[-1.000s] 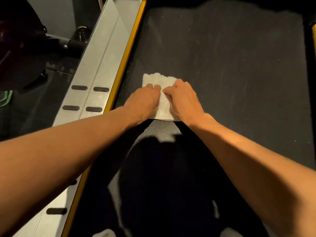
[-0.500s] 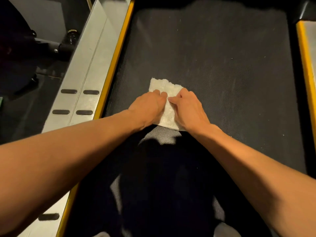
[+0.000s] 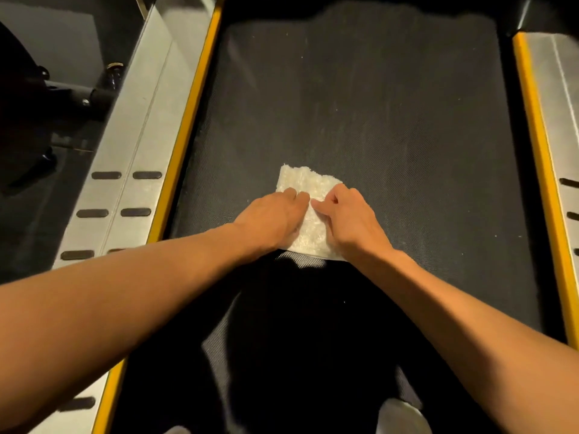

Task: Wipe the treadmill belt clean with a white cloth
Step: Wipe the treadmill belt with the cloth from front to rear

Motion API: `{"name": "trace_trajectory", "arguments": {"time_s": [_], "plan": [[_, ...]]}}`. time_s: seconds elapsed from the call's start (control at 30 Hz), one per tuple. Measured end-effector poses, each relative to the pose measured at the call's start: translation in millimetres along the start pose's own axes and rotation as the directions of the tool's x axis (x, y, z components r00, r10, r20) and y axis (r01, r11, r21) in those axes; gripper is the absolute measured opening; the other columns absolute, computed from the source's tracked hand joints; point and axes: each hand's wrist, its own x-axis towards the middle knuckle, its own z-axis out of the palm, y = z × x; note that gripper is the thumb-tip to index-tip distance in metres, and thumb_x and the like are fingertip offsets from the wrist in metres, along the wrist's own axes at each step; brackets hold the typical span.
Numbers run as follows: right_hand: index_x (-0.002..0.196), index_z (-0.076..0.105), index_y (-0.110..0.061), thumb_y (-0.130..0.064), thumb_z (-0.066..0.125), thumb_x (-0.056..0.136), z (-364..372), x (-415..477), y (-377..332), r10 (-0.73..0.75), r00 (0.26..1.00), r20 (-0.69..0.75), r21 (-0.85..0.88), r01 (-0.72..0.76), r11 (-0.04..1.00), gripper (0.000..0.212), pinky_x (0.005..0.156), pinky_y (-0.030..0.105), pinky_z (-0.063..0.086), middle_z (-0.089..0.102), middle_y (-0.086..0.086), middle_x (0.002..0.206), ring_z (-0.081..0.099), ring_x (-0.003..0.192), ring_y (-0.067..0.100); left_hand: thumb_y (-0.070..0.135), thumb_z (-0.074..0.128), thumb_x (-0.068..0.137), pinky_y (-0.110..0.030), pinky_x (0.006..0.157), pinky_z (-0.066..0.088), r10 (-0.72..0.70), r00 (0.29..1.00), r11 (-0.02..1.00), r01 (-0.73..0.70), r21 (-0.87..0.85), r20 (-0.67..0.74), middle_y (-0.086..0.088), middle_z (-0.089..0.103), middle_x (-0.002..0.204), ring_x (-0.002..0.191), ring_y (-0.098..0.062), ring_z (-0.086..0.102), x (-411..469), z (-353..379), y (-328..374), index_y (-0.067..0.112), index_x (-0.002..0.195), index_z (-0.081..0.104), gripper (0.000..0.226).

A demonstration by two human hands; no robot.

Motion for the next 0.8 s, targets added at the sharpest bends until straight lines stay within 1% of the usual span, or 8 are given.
{"name": "trace_trajectory", "arguments": {"time_s": [0.07, 0.13, 0.27, 0.43, 0.5, 0.57, 0.67, 0.8], "plan": [[0.096, 0.058, -0.022, -0.029, 0.049, 0.096, -1.4, -0.7, 4.6, 0.034, 0.999, 0.021, 0.079, -0.036, 0.996, 0.011, 0.069, 0.030, 0.036, 0.051, 0.001, 0.100, 0.048, 0.084, 0.017, 0.021, 0.042, 0.097, -0.038, 0.060, 0.034, 0.013, 1.000, 0.999, -0.013, 0.034, 0.004, -0.010, 0.054, 0.100, 0.075, -0.028, 0.052, 6.5, -1.1, -1.0, 0.009, 0.111, 0.047, 0.019], [0.114, 0.062, -0.019, -0.014, 0.050, 0.094, 1.7, 15.3, 11.7, 0.083, 0.995, 0.050, 0.116, -0.088, 0.989, 0.024, 0.076, 0.030, 0.038, 0.052, 0.007, 0.108, 0.049, 0.095, 0.024, 0.020, 0.042, 0.097, -0.037, 0.062, 0.036, -0.034, 0.999, 0.999, 0.034, 0.005, -0.001, -0.011, 0.054, 0.100, 0.078, -0.029, 0.053, 21.9, -6.0, -2.5, 0.009, 0.110, 0.048, 0.018], [0.110, 0.065, -0.018, -0.019, 0.053, 0.095, 0.1, 27.5, 16.7, 0.247, 0.969, 0.017, 0.199, -0.245, 0.949, 0.019, 0.069, 0.034, 0.041, 0.046, -0.001, 0.096, 0.044, 0.084, 0.018, 0.020, 0.041, 0.097, -0.037, 0.064, 0.038, -0.060, 0.997, 0.998, 0.060, -0.015, -0.038, -0.010, 0.055, 0.098, 0.073, -0.023, 0.045, 30.0, -8.8, 5.7, 0.010, 0.109, 0.047, 0.017], [0.120, 0.060, -0.016, -0.008, 0.049, 0.092, -9.3, -20.7, 18.0, 0.069, 0.991, 0.113, 0.089, -0.080, 0.993, 0.032, 0.074, 0.032, 0.034, 0.050, 0.011, 0.113, 0.047, 0.100, 0.028, 0.022, 0.039, 0.098, -0.035, 0.060, 0.037, 0.102, 0.995, 0.994, -0.102, 0.043, 0.014, -0.007, 0.054, 0.097, 0.070, -0.021, 0.043, 15.9, 1.1, 21.8, 0.010, 0.110, 0.047, 0.019], [0.109, 0.060, -0.016, -0.016, 0.049, 0.092, -10.4, -15.4, 25.7, 0.130, 0.988, 0.086, 0.128, -0.140, 0.982, 0.020, 0.071, 0.034, 0.036, 0.051, 0.006, 0.105, 0.049, 0.090, 0.023, 0.020, 0.040, 0.097, -0.036, 0.061, 0.038, 0.059, 0.998, 0.998, -0.059, 0.020, 0.011, -0.008, 0.054, 0.097, 0.072, -0.025, 0.048, 29.9, -4.0, 23.4, 0.011, 0.107, 0.049, 0.017], [0.089, 0.051, -0.017, -0.026, 0.048, 0.092, -12.1, 1.8, 35.5, 0.275, 0.960, 0.056, 0.235, -0.280, 0.931, 0.010, 0.064, 0.034, 0.034, 0.046, 0.001, 0.092, 0.045, 0.076, 0.020, 0.019, 0.041, 0.096, -0.037, 0.064, 0.039, -0.005, 1.000, 0.999, 0.004, -0.037, -0.013, -0.011, 0.055, 0.100, 0.080, -0.031, 0.055, 46.0, -8.8, 27.6, 0.010, 0.107, 0.050, 0.017], [0.088, 0.047, -0.017, -0.024, 0.049, 0.092, -21.1, 7.9, 44.0, 0.386, 0.920, 0.061, 0.261, -0.388, 0.884, 0.008, 0.064, 0.033, 0.031, 0.044, 0.001, 0.090, 0.045, 0.075, 0.021, 0.021, 0.041, 0.097, -0.037, 0.065, 0.038, -0.005, 0.999, 0.999, 0.003, -0.048, -0.045, -0.012, 0.056, 0.101, 0.082, -0.031, 0.056, 52.0, -9.8, 42.5, 0.009, 0.110, 0.049, 0.020], [0.087, 0.051, -0.017, -0.035, 0.045, 0.095, -18.1, -34.1, 53.6, 0.287, 0.952, 0.103, 0.112, -0.298, 0.948, 0.020, 0.064, 0.039, 0.037, 0.051, 0.002, 0.090, 0.049, 0.076, 0.023, 0.017, 0.045, 0.094, -0.035, 0.061, 0.038, 0.132, 0.991, 0.989, -0.133, -0.064, -0.024, -0.008, 0.053, 0.095, 0.073, -0.023, 0.048, 39.8, 3.2, 57.9, 0.009, 0.105, 0.048, 0.014]]}}
